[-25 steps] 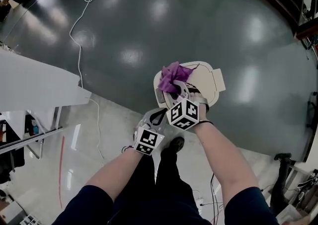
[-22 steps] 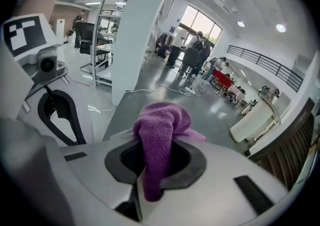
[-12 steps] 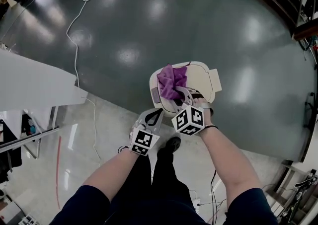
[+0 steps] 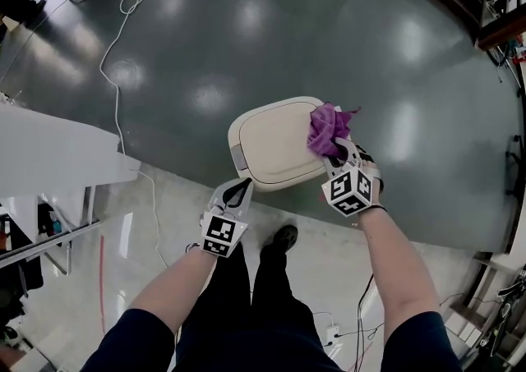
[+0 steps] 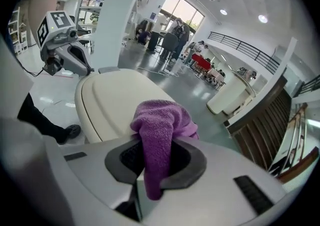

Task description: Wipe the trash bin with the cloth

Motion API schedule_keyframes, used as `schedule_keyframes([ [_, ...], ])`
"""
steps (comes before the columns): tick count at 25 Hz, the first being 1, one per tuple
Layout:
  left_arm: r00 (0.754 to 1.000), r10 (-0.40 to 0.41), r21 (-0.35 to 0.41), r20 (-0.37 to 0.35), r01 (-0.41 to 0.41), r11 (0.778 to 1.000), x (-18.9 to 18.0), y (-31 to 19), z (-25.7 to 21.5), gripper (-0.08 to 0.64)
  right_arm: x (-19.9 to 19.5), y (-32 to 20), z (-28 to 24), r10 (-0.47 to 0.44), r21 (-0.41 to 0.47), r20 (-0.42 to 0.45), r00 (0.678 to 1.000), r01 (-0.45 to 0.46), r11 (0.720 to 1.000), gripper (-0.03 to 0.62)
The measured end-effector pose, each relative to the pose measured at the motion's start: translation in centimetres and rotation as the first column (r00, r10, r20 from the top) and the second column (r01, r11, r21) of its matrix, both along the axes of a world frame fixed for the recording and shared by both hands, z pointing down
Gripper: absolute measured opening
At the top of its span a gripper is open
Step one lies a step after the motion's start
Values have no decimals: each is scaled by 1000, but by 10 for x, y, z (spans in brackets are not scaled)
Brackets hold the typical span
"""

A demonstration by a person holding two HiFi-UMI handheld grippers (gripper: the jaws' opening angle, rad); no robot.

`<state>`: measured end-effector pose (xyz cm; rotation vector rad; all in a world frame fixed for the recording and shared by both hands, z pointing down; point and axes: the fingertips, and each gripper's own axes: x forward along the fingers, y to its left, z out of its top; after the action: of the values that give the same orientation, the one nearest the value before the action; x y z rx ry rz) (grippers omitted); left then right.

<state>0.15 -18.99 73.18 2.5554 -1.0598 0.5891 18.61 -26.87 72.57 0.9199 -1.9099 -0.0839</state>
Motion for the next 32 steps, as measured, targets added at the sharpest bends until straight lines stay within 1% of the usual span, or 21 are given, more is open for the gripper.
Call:
schedule_keyframes([
  [2,1000,-5,-1,3,5,1000,1,0,0,-9,20,6,3,41,-13,1,999,-41,999,71],
  [4,1000,-6,0,2,6,1000,2,0,-1,-9,29,13,5,62,-18,11,998,-61,998,71],
  [7,1000,-6,1,1,6,1000,2,0,-1,-9,20,24,5,55,-15,32,998,-55,998,71],
  [13,1000,1,-13,-7,-1,1000,-1,2,-2,-9,-37,49,-1,10,-27,123,992,-6,1000,71],
  [19,1000,5,-28,-5,-5,1000,-27,10,1,-9,-109,75,4,-77,-42,153,985,85,996,71],
  [24,1000,7,-39,7,-6,999,-47,17,-1,-9,-160,88,7,-162,-58,161,974,173,983,71],
  [27,1000,-13,-45,10,13,999,-62,18,-4,-9,-181,92,9,-182,-67,163,970,195,979,71],
  [32,999,-17,-53,27,19,998,-87,24,-19,-9,-197,98,2,-167,-89,183,969,185,979,71],
])
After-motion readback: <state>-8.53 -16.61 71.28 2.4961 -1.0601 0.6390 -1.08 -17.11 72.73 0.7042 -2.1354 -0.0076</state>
